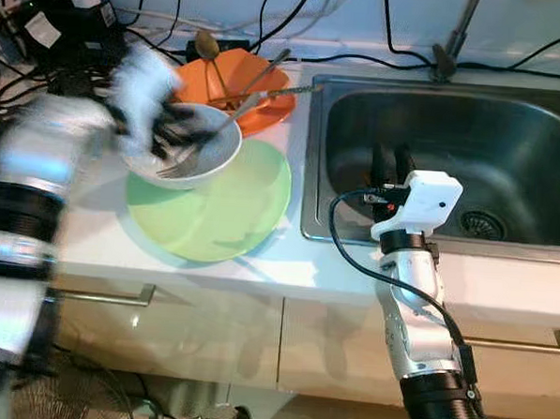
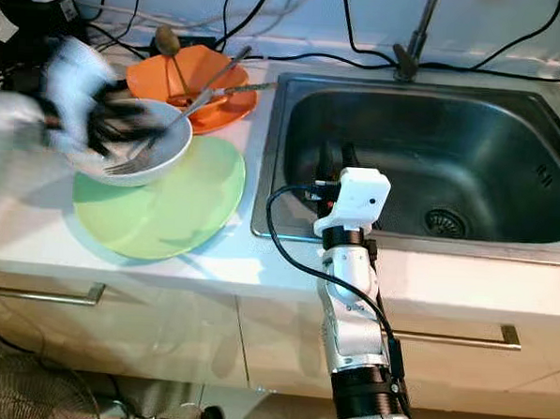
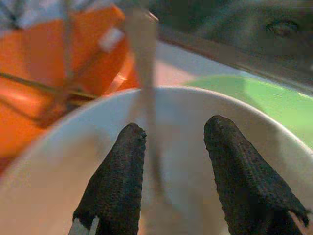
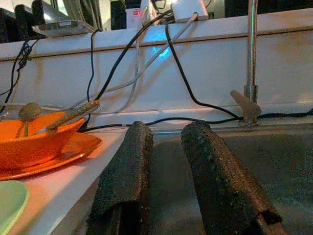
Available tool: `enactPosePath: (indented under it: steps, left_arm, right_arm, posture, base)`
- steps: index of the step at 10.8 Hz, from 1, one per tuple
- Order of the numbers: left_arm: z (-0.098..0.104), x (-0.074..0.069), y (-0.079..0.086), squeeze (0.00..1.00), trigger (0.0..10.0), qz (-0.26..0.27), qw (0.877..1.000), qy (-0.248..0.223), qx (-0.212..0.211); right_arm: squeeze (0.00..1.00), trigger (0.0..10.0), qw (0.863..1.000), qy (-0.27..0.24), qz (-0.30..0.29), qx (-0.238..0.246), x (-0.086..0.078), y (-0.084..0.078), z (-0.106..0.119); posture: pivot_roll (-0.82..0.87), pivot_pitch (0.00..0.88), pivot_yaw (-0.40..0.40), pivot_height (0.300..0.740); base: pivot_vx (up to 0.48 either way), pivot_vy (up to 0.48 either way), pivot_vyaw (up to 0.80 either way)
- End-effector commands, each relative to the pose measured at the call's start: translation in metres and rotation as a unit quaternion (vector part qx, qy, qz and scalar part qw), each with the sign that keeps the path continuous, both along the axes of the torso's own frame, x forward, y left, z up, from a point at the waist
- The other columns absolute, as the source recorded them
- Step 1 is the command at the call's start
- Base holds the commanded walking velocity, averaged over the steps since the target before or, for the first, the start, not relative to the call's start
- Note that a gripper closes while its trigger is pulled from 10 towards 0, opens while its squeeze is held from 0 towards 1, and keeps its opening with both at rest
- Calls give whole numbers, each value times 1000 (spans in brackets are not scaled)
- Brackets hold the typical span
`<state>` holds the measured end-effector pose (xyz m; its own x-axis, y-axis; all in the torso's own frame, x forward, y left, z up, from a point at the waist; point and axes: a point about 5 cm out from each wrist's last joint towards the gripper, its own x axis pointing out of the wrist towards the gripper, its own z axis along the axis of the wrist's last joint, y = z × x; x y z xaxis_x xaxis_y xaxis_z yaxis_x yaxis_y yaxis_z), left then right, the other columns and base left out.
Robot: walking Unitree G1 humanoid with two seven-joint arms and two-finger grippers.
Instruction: Kitchen organization
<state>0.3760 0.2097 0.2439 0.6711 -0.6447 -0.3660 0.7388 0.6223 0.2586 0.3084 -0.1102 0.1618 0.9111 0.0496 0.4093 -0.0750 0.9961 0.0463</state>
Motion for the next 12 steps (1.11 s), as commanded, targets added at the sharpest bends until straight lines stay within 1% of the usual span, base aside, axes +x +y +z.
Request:
enactPosePath:
  steps: [1,4,5,7,9,10,11,12]
  left_arm:
    - [-4,1,-1,0,10000,-6,1000,6,15]
    - [-9,7,-2,0,10000,10,998,1,57]
    - [-7,11,3,0,10000,41,995,-22,88]
    - [-3,14,6,0,10000,59,993,-31,98]
    - [9,17,9,0,10000,78,993,-50,74]
    - [15,16,9,0,10000,77,993,-58,62]
    - [19,16,9,0,10000,74,994,-60,49]
    - [21,14,5,0,10000,54,996,-57,31]
  right_arm:
    - [0,10000,1000,16,-5,-4,1,-1,-7]
    - [0,10000,1000,17,-10,-3,1,-3,-7]
    - [0,10000,1000,18,-11,-2,1,-2,-7]
    - [0,10000,1000,19,-9,-3,1,-2,-7]
    - [0,10000,1000,18,-9,-3,2,-2,-7]
    - [0,10000,1000,19,-8,-4,2,-2,-7]
    - [0,10000,1000,19,-8,-4,2,-2,-7]
    - [0,10000,1000,20,-7,-3,3,-2,-7]
  posture:
    - [57,66,88,740]
    - [53,70,91,740]
    - [56,70,89,740]
    - [57,69,89,740]
    - [57,70,84,740]
    - [57,70,83,740]
    - [59,70,82,740]
    - [62,70,81,740]
  base:
    - [0,0,0]
    - [0,0,0]
    - [0,0,0]
    - [0,0,0]
    - [0,0,0]
    - [0,0,0]
    - [0,0,0]
    - [0,0,0]
